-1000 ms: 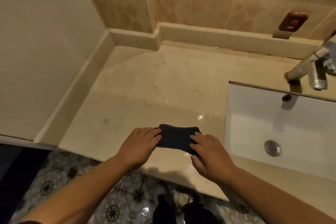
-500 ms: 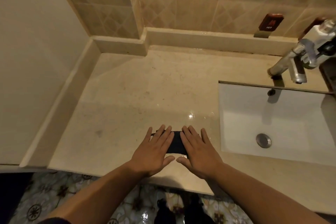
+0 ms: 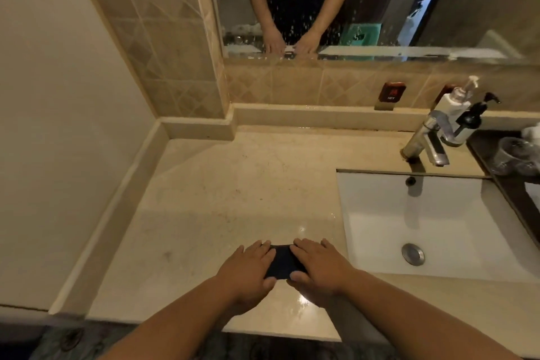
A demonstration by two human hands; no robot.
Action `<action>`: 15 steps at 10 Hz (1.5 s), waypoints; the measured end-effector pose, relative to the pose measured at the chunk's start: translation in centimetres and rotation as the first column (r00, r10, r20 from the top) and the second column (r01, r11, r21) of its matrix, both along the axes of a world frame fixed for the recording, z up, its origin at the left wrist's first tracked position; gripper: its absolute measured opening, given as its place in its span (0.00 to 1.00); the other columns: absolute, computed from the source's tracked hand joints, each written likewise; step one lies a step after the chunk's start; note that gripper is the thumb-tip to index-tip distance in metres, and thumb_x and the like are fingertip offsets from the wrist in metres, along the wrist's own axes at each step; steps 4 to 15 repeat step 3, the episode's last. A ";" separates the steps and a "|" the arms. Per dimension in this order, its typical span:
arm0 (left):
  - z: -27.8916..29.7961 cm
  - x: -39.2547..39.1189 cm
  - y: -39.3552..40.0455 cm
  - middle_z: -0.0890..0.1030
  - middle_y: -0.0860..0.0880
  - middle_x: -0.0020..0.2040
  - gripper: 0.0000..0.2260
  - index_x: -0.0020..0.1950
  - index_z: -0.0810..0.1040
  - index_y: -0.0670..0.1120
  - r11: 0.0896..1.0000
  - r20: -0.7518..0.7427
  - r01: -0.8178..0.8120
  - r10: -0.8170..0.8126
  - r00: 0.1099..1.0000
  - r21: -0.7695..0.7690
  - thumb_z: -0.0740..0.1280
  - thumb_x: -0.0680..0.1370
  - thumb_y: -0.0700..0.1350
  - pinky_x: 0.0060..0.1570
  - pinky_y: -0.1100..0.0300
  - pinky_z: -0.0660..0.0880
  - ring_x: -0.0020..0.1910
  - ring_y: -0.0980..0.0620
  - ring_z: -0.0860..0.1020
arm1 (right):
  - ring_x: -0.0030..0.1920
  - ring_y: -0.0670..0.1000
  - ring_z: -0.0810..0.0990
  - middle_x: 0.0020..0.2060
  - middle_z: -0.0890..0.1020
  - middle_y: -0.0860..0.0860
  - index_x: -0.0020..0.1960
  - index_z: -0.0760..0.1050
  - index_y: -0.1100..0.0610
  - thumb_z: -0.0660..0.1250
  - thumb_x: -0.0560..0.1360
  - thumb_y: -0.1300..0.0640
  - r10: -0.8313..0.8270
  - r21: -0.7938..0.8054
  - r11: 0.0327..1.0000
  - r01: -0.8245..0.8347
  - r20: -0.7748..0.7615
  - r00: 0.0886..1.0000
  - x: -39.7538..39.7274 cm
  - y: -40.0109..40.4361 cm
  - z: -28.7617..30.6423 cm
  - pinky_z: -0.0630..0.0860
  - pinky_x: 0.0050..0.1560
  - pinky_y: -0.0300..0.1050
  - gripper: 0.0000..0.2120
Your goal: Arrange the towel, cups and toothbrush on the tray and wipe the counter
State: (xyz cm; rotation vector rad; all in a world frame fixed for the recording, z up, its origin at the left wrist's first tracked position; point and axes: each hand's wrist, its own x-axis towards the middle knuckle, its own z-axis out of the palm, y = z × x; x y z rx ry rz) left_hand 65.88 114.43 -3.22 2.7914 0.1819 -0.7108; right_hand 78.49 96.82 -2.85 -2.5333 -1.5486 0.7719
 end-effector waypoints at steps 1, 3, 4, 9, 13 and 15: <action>4.0 2.7 1.1 0.76 0.44 0.65 0.21 0.67 0.70 0.50 0.995 -0.161 -0.042 0.026 0.987 -0.094 0.57 0.80 0.59 0.59 0.48 0.72 0.59 0.42 0.75 | 0.48 0.55 0.76 0.50 0.78 0.55 0.57 0.75 0.56 0.58 0.77 0.41 -0.029 -0.170 0.985 0.013 -0.092 0.995 2.0 2.5 3.2 0.72 0.50 0.51 0.20; 8.9 6.6 4.0 0.78 0.45 0.63 0.18 0.64 0.76 0.47 0.970 0.159 -0.230 0.214 0.964 0.084 0.55 0.82 0.55 0.53 0.52 0.73 0.58 0.44 0.76 | 0.51 0.57 0.76 0.50 0.80 0.56 0.47 0.75 0.56 0.56 0.78 0.42 -0.168 -0.095 0.976 0.196 0.245 0.955 5.4 6.6 8.3 0.69 0.54 0.53 0.19; 8.9 6.6 4.0 0.78 0.45 0.63 0.18 0.64 0.76 0.47 0.970 0.159 -0.230 0.214 0.964 0.084 0.55 0.82 0.55 0.53 0.52 0.73 0.58 0.44 0.76 | 0.51 0.57 0.76 0.50 0.80 0.56 0.47 0.75 0.56 0.56 0.78 0.42 -0.168 -0.095 0.976 0.196 0.245 0.955 5.4 6.6 8.3 0.69 0.54 0.53 0.19; 8.9 6.6 4.0 0.78 0.45 0.63 0.18 0.64 0.76 0.47 0.970 0.159 -0.230 0.214 0.964 0.084 0.55 0.82 0.55 0.53 0.52 0.73 0.58 0.44 0.76 | 0.51 0.57 0.76 0.50 0.80 0.56 0.47 0.75 0.56 0.56 0.78 0.42 -0.168 -0.095 0.976 0.196 0.245 0.955 5.4 6.6 8.3 0.69 0.54 0.53 0.19; 8.9 6.6 4.0 0.78 0.45 0.63 0.18 0.64 0.76 0.47 0.970 0.159 -0.230 0.214 0.964 0.084 0.55 0.82 0.55 0.53 0.52 0.73 0.58 0.44 0.76 | 0.51 0.57 0.76 0.50 0.80 0.56 0.47 0.75 0.56 0.56 0.78 0.42 -0.168 -0.095 0.976 0.196 0.245 0.955 5.4 6.6 8.3 0.69 0.54 0.53 0.19; 8.9 6.6 4.0 0.78 0.45 0.63 0.18 0.64 0.76 0.47 0.970 0.159 -0.230 0.214 0.964 0.084 0.55 0.82 0.55 0.53 0.52 0.73 0.58 0.44 0.76 | 0.51 0.57 0.76 0.50 0.80 0.56 0.47 0.75 0.56 0.56 0.78 0.42 -0.168 -0.095 0.976 0.196 0.245 0.955 5.4 6.6 8.3 0.69 0.54 0.53 0.19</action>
